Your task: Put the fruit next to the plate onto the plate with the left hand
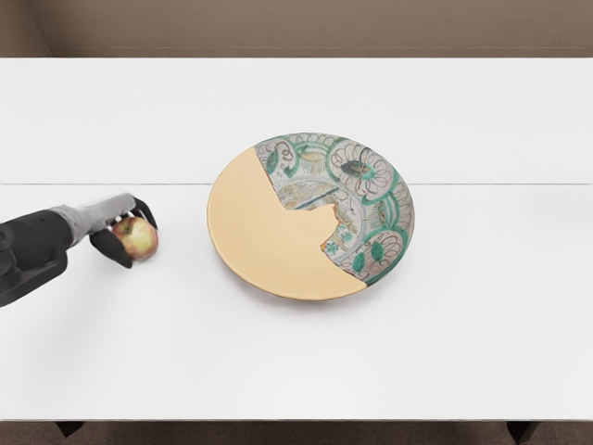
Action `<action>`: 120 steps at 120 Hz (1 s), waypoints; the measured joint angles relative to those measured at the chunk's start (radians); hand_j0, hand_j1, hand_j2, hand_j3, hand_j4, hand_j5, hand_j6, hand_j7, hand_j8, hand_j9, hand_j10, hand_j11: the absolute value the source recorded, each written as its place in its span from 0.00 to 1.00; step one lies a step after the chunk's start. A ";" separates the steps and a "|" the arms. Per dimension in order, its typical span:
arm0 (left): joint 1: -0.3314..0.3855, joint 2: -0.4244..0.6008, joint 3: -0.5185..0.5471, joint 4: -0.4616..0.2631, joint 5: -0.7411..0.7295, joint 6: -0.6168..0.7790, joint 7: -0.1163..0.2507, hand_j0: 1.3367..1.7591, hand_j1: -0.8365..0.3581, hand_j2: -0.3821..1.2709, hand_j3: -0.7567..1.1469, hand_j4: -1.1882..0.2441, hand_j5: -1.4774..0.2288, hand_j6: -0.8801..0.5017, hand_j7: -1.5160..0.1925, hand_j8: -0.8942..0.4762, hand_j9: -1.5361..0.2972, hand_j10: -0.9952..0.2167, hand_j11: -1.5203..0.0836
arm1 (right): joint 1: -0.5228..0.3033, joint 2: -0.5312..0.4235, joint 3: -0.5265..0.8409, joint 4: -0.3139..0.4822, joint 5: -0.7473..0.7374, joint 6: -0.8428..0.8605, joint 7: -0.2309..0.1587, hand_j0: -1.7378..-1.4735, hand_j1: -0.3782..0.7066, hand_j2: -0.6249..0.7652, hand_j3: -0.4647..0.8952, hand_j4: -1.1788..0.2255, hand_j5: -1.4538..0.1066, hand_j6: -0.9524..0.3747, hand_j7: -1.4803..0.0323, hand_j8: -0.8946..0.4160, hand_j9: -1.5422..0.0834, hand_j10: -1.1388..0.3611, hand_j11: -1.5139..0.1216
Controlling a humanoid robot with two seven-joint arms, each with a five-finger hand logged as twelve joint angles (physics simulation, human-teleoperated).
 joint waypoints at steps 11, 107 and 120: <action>-0.003 0.012 0.004 0.000 -0.004 -0.004 0.001 0.75 0.46 0.36 0.40 0.55 0.39 0.44 0.41 0.42 0.39 0.34 0.44 | 0.000 0.000 0.000 0.000 0.000 0.000 0.000 0.30 0.06 0.44 0.34 0.82 0.90 0.69 0.95 0.66 0.92 0.74 0.90; -0.161 -0.277 -0.256 0.125 -0.159 -0.123 0.004 0.74 0.49 0.34 0.40 0.57 0.32 0.46 0.35 0.42 0.35 0.32 0.37 | 0.000 0.000 0.000 0.000 0.000 0.000 0.000 0.30 0.06 0.44 0.34 0.82 0.90 0.69 0.95 0.66 0.92 0.74 0.90; -0.184 -0.366 -0.258 0.176 -0.165 -0.139 0.012 0.74 0.51 0.33 0.40 0.56 0.32 0.46 0.35 0.42 0.35 0.31 0.38 | 0.000 0.000 0.000 0.000 0.000 0.000 0.000 0.30 0.06 0.44 0.34 0.82 0.90 0.69 0.95 0.66 0.92 0.74 0.90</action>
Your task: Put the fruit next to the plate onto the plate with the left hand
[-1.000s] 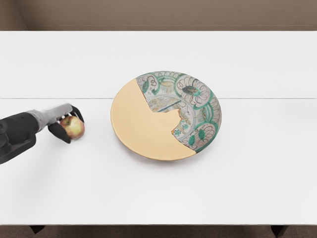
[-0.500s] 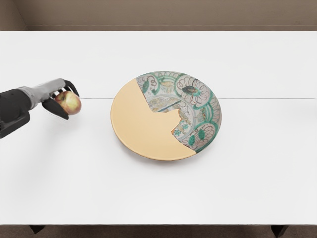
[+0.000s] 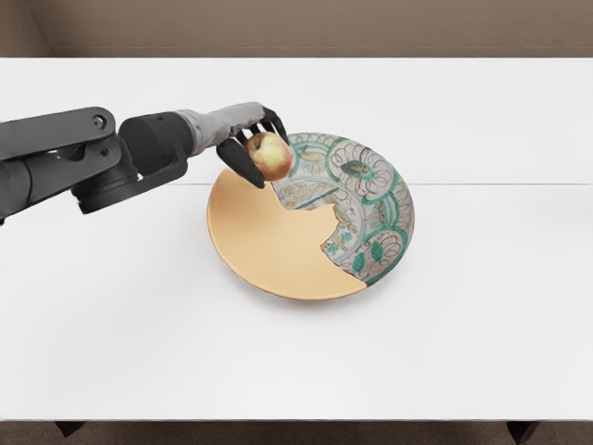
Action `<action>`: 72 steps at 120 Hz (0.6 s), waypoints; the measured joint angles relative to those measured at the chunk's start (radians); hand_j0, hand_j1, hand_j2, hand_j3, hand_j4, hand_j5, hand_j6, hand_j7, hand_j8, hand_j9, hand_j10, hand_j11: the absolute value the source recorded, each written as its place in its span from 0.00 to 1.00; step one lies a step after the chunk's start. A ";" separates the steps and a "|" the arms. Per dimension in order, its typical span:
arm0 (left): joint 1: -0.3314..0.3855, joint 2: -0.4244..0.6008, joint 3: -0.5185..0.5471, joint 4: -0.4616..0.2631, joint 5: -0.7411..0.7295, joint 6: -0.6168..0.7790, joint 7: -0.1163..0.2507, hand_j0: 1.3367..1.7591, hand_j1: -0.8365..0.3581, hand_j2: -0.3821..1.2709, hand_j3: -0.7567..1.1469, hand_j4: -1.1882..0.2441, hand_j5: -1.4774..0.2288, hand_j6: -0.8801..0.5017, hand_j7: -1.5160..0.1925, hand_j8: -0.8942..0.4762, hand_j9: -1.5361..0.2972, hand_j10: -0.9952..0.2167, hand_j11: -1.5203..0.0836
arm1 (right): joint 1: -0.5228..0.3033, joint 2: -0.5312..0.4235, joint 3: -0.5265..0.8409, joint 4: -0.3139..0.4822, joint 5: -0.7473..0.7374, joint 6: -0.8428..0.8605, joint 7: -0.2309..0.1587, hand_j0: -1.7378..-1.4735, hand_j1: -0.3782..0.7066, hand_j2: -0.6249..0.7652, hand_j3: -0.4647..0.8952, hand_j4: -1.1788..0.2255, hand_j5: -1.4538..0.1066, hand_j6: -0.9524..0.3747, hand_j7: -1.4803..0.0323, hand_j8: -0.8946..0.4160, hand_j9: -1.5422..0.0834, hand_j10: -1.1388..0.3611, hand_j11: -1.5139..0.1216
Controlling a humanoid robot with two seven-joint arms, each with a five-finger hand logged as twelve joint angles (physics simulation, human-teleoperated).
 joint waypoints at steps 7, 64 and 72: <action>-0.011 -0.027 0.000 0.023 0.000 -0.014 0.002 0.74 0.54 0.28 0.40 0.55 0.32 0.44 0.35 0.41 0.35 0.30 0.38 | 0.000 0.000 0.000 0.000 0.000 0.000 0.000 0.30 0.06 0.44 0.34 0.82 0.90 0.69 0.95 0.66 0.92 0.74 0.90; 0.026 -0.069 0.038 0.068 -0.083 -0.139 0.004 0.75 0.47 0.36 0.40 0.58 0.34 0.46 0.37 0.43 0.36 0.33 0.40 | 0.000 0.000 0.000 0.000 0.000 0.000 0.000 0.30 0.06 0.44 0.34 0.82 0.90 0.69 0.95 0.66 0.92 0.74 0.90; 0.026 -0.069 0.041 0.073 -0.092 -0.151 0.004 0.75 0.50 0.34 0.40 0.57 0.39 0.44 0.42 0.42 0.41 0.37 0.45 | 0.000 0.000 0.000 0.000 0.000 0.000 0.000 0.30 0.06 0.44 0.34 0.82 0.90 0.69 0.95 0.66 0.92 0.74 0.90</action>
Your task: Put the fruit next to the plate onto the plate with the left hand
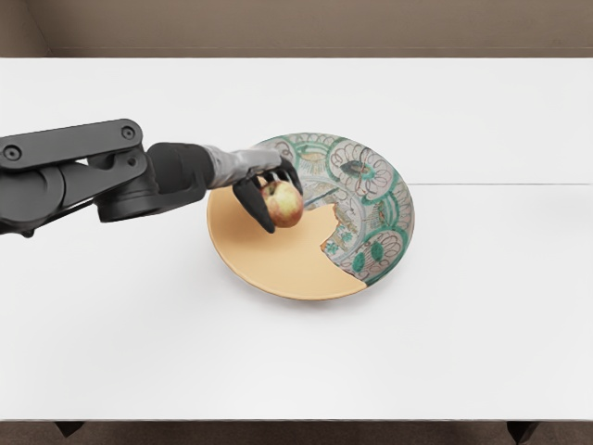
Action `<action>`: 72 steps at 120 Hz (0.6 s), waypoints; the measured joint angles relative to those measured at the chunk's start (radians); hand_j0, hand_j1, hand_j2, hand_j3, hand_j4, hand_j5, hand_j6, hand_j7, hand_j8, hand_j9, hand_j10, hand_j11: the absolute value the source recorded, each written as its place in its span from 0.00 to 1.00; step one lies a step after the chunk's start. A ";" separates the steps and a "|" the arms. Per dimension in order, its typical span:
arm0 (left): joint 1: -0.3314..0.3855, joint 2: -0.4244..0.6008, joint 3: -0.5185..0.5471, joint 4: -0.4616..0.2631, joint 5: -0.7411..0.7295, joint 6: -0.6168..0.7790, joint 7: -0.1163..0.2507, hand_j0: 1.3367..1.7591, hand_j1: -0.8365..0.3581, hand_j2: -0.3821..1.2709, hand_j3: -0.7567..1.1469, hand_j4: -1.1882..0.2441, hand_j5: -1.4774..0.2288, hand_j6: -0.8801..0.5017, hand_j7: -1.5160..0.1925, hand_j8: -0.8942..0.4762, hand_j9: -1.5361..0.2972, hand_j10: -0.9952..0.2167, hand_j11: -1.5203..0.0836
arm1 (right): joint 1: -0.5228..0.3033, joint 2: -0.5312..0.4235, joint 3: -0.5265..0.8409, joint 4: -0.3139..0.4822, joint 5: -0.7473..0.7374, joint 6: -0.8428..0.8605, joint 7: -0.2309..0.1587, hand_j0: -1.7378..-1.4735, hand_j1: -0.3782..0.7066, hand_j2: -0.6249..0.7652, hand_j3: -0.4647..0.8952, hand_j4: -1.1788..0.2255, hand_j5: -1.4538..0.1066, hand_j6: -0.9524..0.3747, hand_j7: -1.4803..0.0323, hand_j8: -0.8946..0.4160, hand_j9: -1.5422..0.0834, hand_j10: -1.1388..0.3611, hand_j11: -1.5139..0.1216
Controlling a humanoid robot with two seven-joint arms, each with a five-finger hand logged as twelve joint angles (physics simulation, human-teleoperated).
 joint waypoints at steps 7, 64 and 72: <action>0.001 0.001 0.001 0.002 -0.022 -0.006 0.000 0.75 0.56 0.32 0.40 0.59 0.46 0.44 0.49 0.43 0.47 0.43 0.52 | 0.000 0.000 0.000 0.000 0.000 0.000 0.000 0.30 0.06 0.44 0.34 0.82 0.90 0.69 0.95 0.66 0.92 0.74 0.90; 0.011 0.525 -0.125 -0.032 -0.642 -0.208 -0.002 0.76 0.72 0.27 0.40 0.65 0.65 0.45 0.68 0.47 0.64 0.60 0.72 | 0.000 0.000 0.000 0.000 0.000 0.000 0.000 0.30 0.06 0.44 0.34 0.82 0.90 0.69 0.95 0.66 0.92 0.74 0.90; 0.021 0.563 -0.103 -0.041 -0.722 -0.247 -0.002 0.76 0.73 0.27 0.40 0.65 0.66 0.45 0.68 0.47 0.65 0.60 0.73 | 0.000 0.000 0.000 0.000 0.000 0.000 0.000 0.30 0.06 0.44 0.34 0.82 0.90 0.69 0.95 0.66 0.92 0.74 0.90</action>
